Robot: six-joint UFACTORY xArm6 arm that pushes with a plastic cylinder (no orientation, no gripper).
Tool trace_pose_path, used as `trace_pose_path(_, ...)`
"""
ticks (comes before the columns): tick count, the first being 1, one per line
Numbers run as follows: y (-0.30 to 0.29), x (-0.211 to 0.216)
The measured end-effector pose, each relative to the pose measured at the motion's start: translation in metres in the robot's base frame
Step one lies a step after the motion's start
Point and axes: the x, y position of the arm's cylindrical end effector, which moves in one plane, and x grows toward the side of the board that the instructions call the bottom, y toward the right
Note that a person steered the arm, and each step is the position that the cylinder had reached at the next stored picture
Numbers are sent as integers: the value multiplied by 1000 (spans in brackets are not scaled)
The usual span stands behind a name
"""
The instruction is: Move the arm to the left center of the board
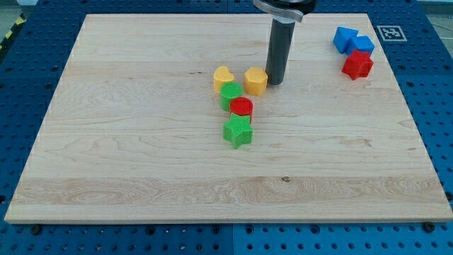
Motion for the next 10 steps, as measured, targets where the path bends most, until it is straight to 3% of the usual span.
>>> trace_pose_path(4,6,-17)
trace_pose_path(7,35,14)
trace_pose_path(10,138,33)
